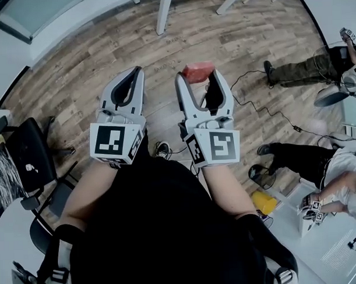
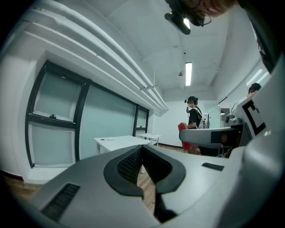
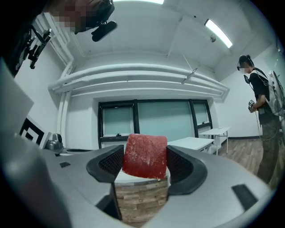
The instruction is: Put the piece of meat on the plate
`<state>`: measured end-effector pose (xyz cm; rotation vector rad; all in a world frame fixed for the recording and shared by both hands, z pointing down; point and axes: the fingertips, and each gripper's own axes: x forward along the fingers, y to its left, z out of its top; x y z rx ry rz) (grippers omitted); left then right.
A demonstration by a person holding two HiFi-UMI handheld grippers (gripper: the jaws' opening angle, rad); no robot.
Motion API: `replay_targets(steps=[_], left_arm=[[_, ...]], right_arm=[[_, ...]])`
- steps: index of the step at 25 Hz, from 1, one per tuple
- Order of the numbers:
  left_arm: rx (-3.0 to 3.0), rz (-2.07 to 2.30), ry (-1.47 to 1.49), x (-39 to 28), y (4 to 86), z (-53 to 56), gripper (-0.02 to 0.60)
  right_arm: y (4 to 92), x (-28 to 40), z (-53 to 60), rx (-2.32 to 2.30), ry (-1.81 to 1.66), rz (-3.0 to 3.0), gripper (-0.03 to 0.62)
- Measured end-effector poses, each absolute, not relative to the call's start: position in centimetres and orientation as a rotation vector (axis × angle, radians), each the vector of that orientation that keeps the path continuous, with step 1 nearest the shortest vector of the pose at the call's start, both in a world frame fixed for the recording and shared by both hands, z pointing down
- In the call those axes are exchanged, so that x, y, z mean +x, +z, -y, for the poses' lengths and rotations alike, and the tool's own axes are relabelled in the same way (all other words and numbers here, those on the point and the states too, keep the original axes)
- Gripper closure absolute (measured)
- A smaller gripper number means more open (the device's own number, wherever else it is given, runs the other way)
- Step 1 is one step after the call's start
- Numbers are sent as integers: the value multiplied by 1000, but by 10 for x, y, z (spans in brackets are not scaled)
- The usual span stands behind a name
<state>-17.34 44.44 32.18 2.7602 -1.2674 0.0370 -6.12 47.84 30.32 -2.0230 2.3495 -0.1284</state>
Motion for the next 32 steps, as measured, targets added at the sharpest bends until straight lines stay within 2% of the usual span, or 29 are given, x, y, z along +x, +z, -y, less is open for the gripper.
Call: replay_targets(steps=[10,19,32], left_arm=[[2807,1274,-22,-218,297,-321,578],[2819,1283,-28,-237,293,-280,578],[2828,1242,-2,-210,302,-255,578]], right_arm=[[283,-110,-358,-2032,-58,-2350,293],[290,-126,-317,-2029,-91,-2351,293],[297,-95,-298,-2084,-90,-2328,293]])
